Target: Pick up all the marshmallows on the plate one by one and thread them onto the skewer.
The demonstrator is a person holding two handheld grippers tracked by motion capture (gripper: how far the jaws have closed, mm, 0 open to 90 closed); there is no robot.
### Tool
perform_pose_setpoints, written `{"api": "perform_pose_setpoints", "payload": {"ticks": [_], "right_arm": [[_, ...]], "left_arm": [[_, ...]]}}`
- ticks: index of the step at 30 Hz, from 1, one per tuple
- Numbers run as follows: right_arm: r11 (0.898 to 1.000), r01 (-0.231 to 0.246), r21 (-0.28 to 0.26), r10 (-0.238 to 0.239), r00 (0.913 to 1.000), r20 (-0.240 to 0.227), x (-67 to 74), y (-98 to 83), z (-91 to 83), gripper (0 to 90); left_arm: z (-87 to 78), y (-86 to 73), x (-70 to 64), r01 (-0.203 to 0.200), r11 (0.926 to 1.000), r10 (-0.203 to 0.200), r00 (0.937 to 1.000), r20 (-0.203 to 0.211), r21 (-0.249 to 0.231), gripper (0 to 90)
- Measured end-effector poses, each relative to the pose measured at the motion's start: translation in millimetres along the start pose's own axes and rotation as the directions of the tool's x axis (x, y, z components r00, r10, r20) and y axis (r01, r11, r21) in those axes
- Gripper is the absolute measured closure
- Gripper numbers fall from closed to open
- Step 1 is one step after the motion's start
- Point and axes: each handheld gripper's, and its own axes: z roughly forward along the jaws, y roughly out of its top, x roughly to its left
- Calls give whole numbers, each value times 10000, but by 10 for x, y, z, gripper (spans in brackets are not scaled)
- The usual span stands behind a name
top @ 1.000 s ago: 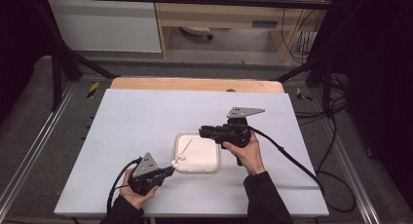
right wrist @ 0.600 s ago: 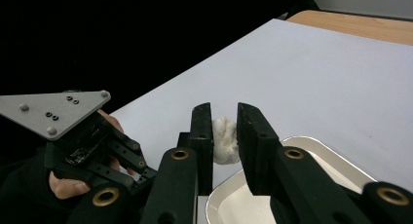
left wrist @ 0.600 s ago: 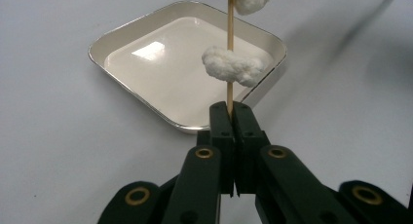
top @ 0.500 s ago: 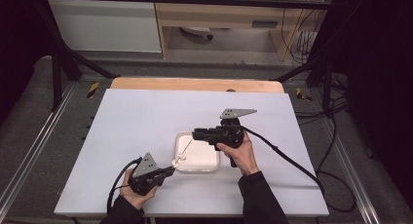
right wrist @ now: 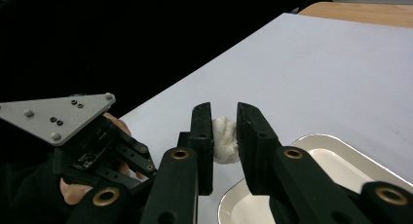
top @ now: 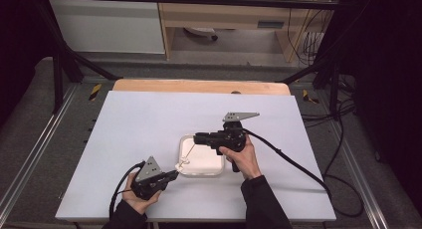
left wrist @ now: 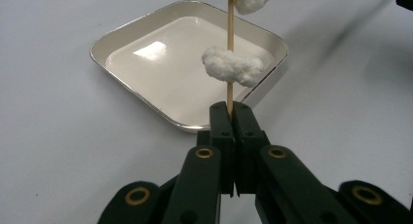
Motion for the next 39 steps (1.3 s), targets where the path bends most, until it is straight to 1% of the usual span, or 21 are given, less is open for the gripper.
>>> {"api": "perform_pose_setpoints", "payload": {"ticks": [4,9,11,15,19,21,23,27,30,39], "right_arm": [[9999,-79,70,80,9999,-65,2,-26,27,784],[9999,-161,-51,160,9998,-155,28,-52,47,790],[9999,-124,-112,122,9998,-160,38,-68,59,792],[9999,-66,-153,65,10000,-60,53,-94,79,797],[9996,-92,-272,90,9999,-90,68,-118,99,801],[9996,-35,-274,35,10000,5,77,-131,108,802],[9996,62,-262,-59,9999,125,81,-145,116,802],[9995,71,-310,-68,9999,93,93,-167,133,803],[9995,110,-283,-105,9998,156,100,-184,144,804],[9996,86,-273,-84,10000,50,115,-228,179,810]], "left_arm": [[7,-4,1,-34,10000,34,10000,-18,82,890],[11,-5,-3,143,9998,-143,9999,22,109,891],[15,-9,-6,210,9997,-210,9998,20,123,890],[14,-13,-13,414,9991,-413,9991,-71,133,891],[13,-13,-13,443,9989,-442,9990,-86,123,891],[11,-13,-20,489,9987,-487,9987,-173,111,891],[7,-14,-22,447,9989,-444,9988,-229,116,891],[0,-8,-26,328,9994,-323,9990,-324,134,892],[2,-5,-28,248,9996,-243,9991,-362,138,892],[2,-4,-33,169,9998,-165,9989,-428,104,892]]}}
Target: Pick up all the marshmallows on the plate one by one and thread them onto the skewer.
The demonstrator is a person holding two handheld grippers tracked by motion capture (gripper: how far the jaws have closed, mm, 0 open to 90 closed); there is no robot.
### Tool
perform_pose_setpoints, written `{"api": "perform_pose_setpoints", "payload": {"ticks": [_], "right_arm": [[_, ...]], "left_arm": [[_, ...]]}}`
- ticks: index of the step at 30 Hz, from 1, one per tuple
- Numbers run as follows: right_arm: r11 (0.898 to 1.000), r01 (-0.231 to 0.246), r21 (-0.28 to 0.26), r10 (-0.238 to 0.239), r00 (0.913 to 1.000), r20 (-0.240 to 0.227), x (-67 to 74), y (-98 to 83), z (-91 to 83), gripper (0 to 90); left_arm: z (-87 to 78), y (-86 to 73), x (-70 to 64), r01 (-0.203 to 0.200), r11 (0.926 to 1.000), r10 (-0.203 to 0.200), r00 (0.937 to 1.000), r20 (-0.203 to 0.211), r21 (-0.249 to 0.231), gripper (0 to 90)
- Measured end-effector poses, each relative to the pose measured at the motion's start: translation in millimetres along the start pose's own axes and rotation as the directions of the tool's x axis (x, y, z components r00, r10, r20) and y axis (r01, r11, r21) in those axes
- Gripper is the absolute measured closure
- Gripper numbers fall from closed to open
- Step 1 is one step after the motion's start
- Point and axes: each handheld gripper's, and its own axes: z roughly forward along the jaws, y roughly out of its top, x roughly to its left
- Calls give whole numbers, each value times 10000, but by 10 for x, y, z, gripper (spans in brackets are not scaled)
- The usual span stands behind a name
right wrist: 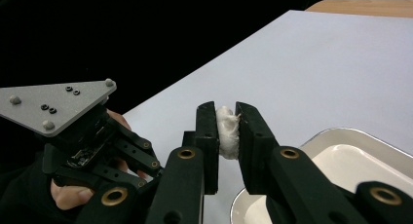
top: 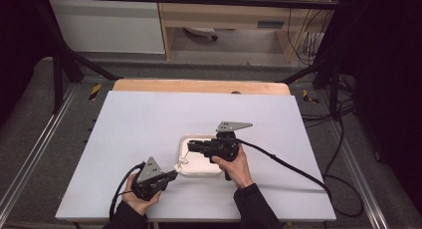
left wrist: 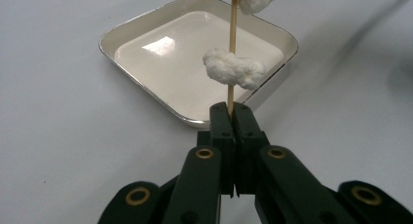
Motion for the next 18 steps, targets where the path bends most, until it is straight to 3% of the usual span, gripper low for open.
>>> {"api": "perform_pose_setpoints", "payload": {"ticks": [7,9,10,13,18], "right_arm": [[10000,-42,71,42,9999,-122,12,-30,22,814],[9994,-106,342,115,9996,-274,10,-55,51,810],[9979,-220,606,249,9986,-471,12,-100,97,810],[9999,-107,68,109,9993,-370,20,-136,128,808],[9998,-67,170,71,9997,-253,18,-130,113,751]], "left_arm": [[-3,7,0,-13,10000,13,10000,64,-27,892],[-30,41,-9,174,9992,-167,9996,217,-354,891],[-31,62,-22,-58,9998,55,9998,-193,-185,892],[6,31,26,241,9994,-236,9995,202,-256,891],[11,22,22,155,9996,-150,9997,177,-245,891]]}}
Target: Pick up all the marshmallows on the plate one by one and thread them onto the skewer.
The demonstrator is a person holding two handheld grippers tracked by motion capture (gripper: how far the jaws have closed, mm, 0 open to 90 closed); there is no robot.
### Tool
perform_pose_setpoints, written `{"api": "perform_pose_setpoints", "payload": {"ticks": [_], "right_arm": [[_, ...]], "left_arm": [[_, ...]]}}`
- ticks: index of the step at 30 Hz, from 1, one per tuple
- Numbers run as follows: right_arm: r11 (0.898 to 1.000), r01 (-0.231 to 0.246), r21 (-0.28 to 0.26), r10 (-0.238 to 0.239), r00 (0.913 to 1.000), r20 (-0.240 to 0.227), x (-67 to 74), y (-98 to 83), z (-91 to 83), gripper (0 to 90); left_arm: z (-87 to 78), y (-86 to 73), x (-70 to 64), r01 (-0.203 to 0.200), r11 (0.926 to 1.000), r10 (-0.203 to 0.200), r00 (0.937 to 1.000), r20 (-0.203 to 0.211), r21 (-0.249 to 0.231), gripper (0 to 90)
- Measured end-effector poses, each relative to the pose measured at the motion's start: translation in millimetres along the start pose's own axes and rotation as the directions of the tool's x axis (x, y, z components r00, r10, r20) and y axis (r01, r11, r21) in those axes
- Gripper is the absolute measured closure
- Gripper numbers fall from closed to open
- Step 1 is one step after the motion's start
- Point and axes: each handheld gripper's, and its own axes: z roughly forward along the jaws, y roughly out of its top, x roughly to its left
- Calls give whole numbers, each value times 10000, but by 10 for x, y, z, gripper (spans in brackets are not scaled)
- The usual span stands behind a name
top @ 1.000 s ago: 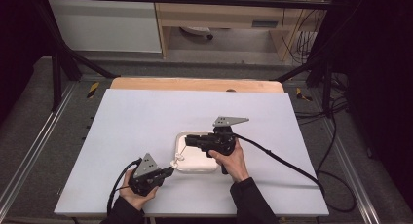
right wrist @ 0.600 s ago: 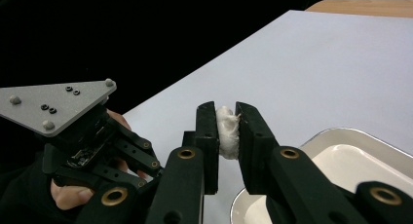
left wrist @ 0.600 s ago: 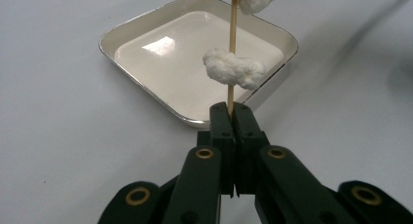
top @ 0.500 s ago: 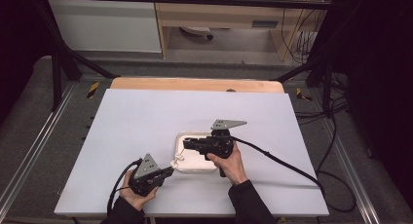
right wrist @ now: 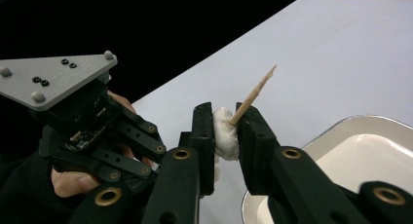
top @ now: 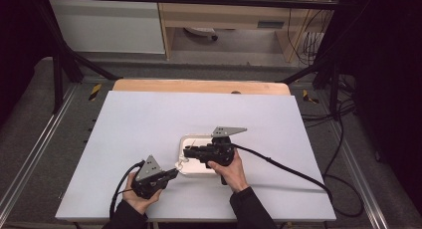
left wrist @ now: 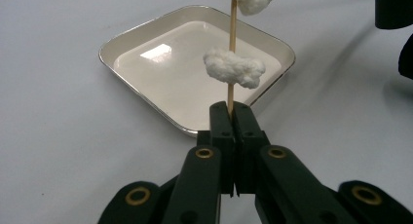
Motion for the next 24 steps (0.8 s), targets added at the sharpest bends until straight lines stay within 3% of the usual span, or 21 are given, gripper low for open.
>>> {"api": "perform_pose_setpoints", "payload": {"ticks": [4,8,11,14,19,24], "right_arm": [[9993,161,-347,-148,9992,366,34,78,-108,587],[9987,468,-223,-444,9944,961,46,128,-217,421],[9981,601,-151,-573,9879,1441,19,110,-284,303],[9959,899,139,-908,9752,2016,-45,57,-344,207],[9927,958,727,-1120,9561,2708,-171,-65,-468,117],[9928,735,951,-992,9478,3031,-282,-167,-639,51]], "left_arm": [[1,-26,32,151,9999,-151,9999,66,17,891],[-3,-28,40,316,9995,-316,9995,53,34,890],[-2,-28,44,321,9994,-322,9995,48,91,889],[-4,-29,54,416,9990,-416,9991,20,147,889],[-15,-28,83,567,9980,-568,9984,48,271,888],[-25,-15,94,609,9971,-606,9981,-67,464,887]]}}
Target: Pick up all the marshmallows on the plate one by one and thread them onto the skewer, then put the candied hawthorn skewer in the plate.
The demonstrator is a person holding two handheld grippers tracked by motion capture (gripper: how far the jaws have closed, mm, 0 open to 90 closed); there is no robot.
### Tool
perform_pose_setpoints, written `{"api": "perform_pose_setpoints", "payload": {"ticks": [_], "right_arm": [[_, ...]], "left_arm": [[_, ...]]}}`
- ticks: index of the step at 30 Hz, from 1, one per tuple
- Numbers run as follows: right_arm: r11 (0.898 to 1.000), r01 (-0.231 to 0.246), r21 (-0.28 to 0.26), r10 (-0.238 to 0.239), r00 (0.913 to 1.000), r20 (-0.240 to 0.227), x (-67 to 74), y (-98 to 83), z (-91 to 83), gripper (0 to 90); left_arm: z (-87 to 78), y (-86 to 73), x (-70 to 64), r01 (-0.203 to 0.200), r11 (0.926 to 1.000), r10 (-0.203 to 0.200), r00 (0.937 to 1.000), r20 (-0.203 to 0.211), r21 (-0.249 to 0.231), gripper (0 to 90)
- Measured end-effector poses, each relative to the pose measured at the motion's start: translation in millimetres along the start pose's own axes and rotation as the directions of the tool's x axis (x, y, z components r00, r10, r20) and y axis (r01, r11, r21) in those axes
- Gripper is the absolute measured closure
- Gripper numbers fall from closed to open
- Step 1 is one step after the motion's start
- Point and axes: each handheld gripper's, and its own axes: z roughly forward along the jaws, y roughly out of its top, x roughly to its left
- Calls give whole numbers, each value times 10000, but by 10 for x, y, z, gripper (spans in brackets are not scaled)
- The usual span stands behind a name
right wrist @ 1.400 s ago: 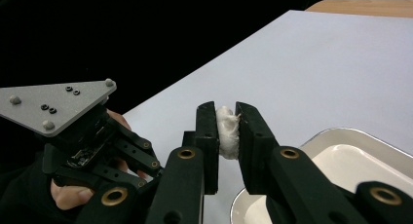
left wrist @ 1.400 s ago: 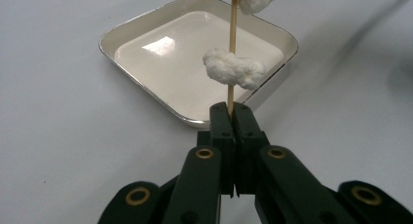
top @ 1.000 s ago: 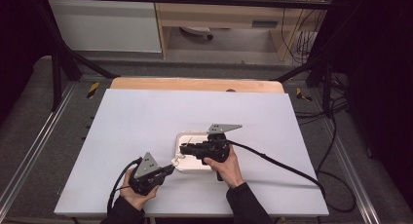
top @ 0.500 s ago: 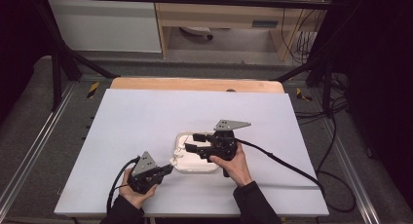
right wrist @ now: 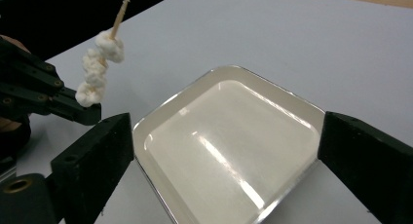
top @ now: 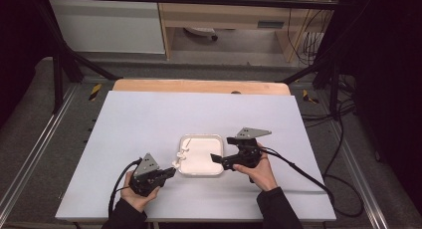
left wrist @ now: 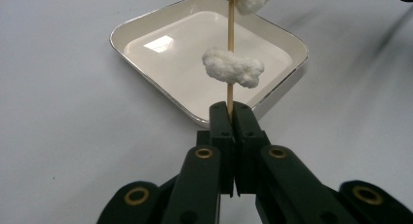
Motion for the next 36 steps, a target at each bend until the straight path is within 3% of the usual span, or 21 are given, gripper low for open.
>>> {"api": "perform_pose_setpoints", "payload": {"ticks": [3,10,16,25,36], "right_arm": [[9998,-39,170,35,9998,180,-69,-73,-77,30],[9951,210,965,-318,9933,1113,-237,-336,-227,8],[9909,25,1346,-229,9884,1501,-358,-551,-362,8],[9910,127,1331,-325,9885,1477,-468,-769,-591,7],[9936,-57,1131,-132,9861,1655,-506,-849,-725,7]], "left_arm": [[-4,12,-2,4,10000,-5,10000,63,71,887],[7,58,16,124,9994,-130,9997,205,319,886],[3,155,37,137,9988,-150,9995,271,478,885],[70,363,78,116,9956,-123,9999,67,925,885],[232,566,45,-15,9896,28,10000,-86,1435,885]]}}
